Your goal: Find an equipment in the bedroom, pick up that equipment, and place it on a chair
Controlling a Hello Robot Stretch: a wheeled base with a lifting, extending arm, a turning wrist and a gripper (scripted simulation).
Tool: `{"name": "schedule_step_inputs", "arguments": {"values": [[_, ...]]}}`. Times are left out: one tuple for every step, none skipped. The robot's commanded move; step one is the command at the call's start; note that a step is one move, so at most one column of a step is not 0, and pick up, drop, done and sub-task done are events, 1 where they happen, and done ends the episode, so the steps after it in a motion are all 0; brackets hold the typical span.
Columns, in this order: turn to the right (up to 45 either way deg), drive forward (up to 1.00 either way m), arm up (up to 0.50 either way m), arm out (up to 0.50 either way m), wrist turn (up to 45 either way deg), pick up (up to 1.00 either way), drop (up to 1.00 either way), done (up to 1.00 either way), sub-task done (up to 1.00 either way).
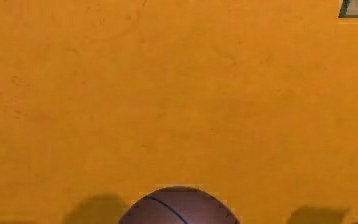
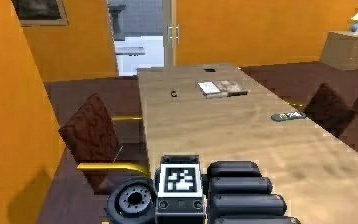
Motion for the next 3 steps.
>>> {"name": "schedule_step_inputs", "arguments": {"values": [[36.0,0.0,0.0,0.0,0.0,0.0,0.0,0.0,0.0],[0.0,0.2,0.0,0.0,0.0,0.0,0.0,0.0,0.0],[36.0,0.0,0.0,0.0,0.0,0.0,0.0,0.0,0.0]]}}
